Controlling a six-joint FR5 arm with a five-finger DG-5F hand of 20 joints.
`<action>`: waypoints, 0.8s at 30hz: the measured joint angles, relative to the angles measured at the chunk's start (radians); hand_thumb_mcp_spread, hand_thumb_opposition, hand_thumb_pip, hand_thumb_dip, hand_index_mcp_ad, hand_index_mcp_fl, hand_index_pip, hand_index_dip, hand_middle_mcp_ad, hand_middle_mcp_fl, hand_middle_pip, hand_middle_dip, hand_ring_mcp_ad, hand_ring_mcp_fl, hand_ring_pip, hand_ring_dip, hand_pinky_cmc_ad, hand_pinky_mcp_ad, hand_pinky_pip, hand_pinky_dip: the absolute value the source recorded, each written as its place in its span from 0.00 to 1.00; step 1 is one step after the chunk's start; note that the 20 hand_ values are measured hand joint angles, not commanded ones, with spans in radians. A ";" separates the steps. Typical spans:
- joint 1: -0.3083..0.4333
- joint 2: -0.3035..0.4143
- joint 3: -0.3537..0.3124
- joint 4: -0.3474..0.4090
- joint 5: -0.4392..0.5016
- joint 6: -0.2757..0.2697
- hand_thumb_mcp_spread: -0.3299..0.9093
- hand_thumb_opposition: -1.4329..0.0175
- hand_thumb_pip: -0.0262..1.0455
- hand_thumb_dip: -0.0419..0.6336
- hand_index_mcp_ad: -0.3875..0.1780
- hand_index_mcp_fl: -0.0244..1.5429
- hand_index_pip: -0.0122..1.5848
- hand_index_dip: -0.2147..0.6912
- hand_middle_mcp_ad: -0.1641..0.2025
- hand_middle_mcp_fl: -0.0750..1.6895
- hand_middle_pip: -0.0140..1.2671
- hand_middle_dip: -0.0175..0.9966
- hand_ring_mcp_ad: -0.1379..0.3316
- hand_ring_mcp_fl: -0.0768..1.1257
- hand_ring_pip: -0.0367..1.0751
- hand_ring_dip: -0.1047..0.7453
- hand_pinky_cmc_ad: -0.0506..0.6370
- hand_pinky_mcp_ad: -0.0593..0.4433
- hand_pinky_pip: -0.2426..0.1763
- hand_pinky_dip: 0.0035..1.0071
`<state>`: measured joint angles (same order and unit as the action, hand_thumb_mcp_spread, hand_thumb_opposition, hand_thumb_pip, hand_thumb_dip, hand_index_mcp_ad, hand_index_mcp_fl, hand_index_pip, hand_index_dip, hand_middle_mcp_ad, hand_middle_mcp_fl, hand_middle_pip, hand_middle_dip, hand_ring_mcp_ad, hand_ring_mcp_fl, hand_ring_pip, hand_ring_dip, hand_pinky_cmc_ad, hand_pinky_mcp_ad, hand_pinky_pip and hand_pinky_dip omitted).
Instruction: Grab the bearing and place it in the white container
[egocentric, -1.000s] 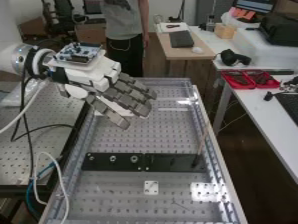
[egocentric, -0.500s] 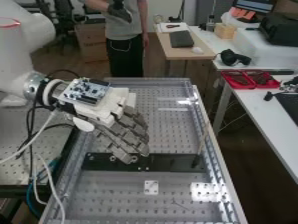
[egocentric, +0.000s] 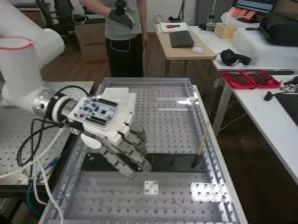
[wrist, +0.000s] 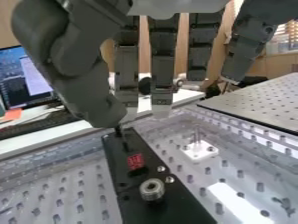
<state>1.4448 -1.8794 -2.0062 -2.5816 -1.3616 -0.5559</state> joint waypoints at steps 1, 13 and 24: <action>0.000 -0.005 0.001 0.001 0.001 0.002 0.56 0.40 0.83 0.58 0.56 0.09 0.78 0.32 0.67 0.16 0.63 0.57 0.64 0.10 0.35 0.52 0.66 0.77 0.28 0.41; 0.003 -0.024 -0.009 0.019 0.013 0.001 0.56 0.40 0.83 0.58 0.56 0.01 0.76 0.32 0.67 0.16 0.64 0.57 0.64 0.09 0.35 0.53 0.65 0.74 0.28 0.38; 0.025 -0.041 -0.025 0.054 0.040 -0.056 0.58 0.41 0.83 0.57 0.56 0.01 0.78 0.32 0.67 0.16 0.64 0.58 0.60 0.09 0.35 0.54 0.65 0.74 0.28 0.37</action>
<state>1.4700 -1.9203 -2.0315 -2.5279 -1.3221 -0.6123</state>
